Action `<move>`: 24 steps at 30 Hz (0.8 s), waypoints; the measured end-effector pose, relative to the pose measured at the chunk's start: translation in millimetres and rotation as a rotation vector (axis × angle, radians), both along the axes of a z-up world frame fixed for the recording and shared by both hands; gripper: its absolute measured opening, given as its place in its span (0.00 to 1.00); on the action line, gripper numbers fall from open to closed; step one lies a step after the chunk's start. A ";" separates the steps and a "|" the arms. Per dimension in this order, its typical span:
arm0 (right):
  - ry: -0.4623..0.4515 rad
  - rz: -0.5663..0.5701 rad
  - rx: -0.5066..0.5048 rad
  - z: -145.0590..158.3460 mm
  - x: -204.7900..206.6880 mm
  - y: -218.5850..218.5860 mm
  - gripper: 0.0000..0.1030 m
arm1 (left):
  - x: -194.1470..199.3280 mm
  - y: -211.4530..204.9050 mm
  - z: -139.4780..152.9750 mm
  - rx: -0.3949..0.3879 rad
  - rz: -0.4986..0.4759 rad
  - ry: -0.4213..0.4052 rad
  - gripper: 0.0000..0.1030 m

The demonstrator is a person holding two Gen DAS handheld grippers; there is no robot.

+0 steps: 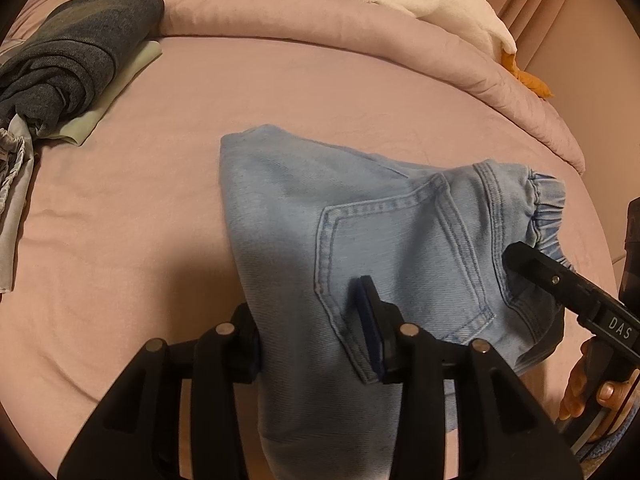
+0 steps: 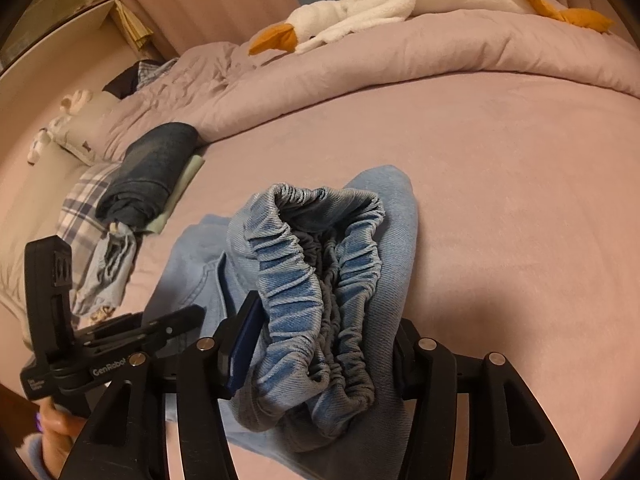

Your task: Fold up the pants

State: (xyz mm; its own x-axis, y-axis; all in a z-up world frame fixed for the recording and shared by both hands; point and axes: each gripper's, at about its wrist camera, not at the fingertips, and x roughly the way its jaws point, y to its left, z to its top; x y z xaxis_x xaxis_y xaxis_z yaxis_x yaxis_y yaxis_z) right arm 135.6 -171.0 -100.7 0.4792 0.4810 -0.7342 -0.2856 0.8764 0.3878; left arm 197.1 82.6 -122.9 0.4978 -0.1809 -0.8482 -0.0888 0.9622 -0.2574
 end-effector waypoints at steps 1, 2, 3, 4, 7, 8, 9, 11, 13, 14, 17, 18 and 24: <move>0.002 -0.001 -0.003 -0.5 0.0 0.0 0.55 | 0.2 0.2 0.0 0.000 0.000 0.000 0.39; 0.004 -0.003 -0.005 -0.9 0.2 0.2 0.55 | 0.2 0.8 -0.1 0.001 0.000 0.001 0.39; 0.007 -0.005 -0.008 -1.2 0.4 0.8 0.56 | 0.5 1.2 -0.3 0.002 0.000 0.001 0.39; 0.010 -0.007 -0.009 -1.8 0.7 0.7 0.56 | 0.6 0.9 -0.4 0.005 -0.001 0.001 0.39; 0.017 -0.010 -0.012 -2.6 1.4 0.5 0.57 | 1.1 -0.5 -0.5 0.013 -0.004 0.002 0.40; 0.018 -0.010 -0.013 -2.7 1.2 0.3 0.57 | 1.3 -0.6 -0.6 0.015 -0.004 0.002 0.40; 0.019 -0.010 -0.014 -2.6 1.4 0.4 0.57 | 1.1 -0.7 -0.6 0.017 -0.004 0.003 0.40; 0.023 -0.011 -0.018 -3.0 1.3 -0.4 0.58 | 1.0 0.2 -0.9 0.019 -0.005 0.002 0.40; 0.025 -0.012 -0.020 -3.3 1.9 0.0 0.58 | 0.6 -0.7 -0.6 0.023 -0.005 0.001 0.40; 0.026 -0.012 -0.022 -3.4 2.3 0.2 0.58 | 0.4 -0.5 -0.6 0.025 -0.005 0.001 0.40; 0.029 -0.012 -0.026 -3.7 2.2 0.1 0.59 | 0.0 -1.8 -0.4 0.028 -0.004 0.002 0.40; 0.030 -0.011 -0.028 -3.8 2.5 0.0 0.59 | -0.1 -2.0 -0.4 0.029 -0.003 0.002 0.40; 0.032 -0.011 -0.033 -3.5 1.6 -0.3 0.59 | 0.2 -2.6 -0.4 0.030 -0.004 0.002 0.41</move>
State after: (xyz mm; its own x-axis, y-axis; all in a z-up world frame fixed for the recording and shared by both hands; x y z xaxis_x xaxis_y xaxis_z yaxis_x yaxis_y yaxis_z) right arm 137.2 -171.4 -104.2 0.4603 0.4508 -0.7648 -0.2636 0.8920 0.3672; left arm 197.3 80.0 -123.2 0.4954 -0.1574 -0.8543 -0.0856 0.9698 -0.2283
